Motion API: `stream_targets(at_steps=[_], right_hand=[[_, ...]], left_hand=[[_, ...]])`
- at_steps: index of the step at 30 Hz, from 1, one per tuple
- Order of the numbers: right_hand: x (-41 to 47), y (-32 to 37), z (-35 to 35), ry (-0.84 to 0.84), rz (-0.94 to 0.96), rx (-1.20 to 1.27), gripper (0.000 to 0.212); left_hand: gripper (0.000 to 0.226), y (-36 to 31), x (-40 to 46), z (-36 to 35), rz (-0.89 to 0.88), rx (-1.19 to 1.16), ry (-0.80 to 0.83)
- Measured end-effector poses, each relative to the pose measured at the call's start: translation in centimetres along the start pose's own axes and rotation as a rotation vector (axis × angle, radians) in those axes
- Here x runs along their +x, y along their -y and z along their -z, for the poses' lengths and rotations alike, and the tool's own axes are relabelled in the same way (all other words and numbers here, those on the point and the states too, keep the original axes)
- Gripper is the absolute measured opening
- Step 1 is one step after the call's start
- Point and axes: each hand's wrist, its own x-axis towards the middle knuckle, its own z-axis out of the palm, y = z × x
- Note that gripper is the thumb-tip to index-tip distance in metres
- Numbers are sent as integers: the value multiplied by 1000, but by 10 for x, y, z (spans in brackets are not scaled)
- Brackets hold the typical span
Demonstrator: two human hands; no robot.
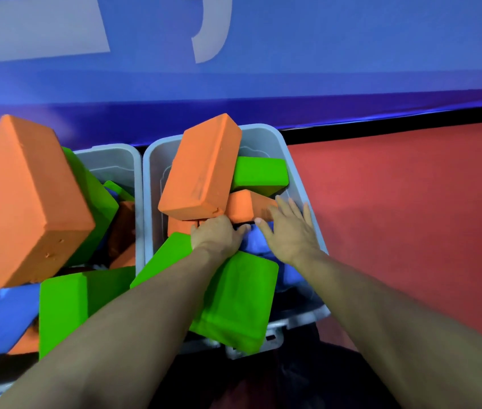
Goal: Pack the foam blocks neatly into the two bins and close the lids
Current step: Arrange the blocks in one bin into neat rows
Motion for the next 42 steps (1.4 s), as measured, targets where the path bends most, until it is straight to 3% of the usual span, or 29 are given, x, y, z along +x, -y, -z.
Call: stream_targets(at_steps=[4,9,12,21,23,25,28,33,39,42], right_hand=[[9,52,25,-203,-117,419,48],[22,119,40,30,-356,704,87],[36,136,34,44,-452,770,96],[26,73,74,-330,-477,1204,32],[20,55,76,-307,-595,1433,26],[15,39,72,-202,-687,1553,33],[11,23,63,-55,-724,1475,50],[12,23,56,31,-717,1426,50],[13,28,51,112,-737,1385,62],[13,24,48,31,-741,1295,67]], left_hand=[[59,17,-17,9,-156,41,25],[56,52,-40,37,-145,-20,71],[69,79,-45,53,-72,-99,71],[107,132,-31,55,130,-284,266],[116,136,-27,54,140,-349,283],[120,139,-25,53,153,-439,321],[111,134,-28,51,140,-441,397],[87,118,-33,53,82,-391,399],[109,121,-29,54,103,-480,417],[114,124,-30,56,118,-555,425]])
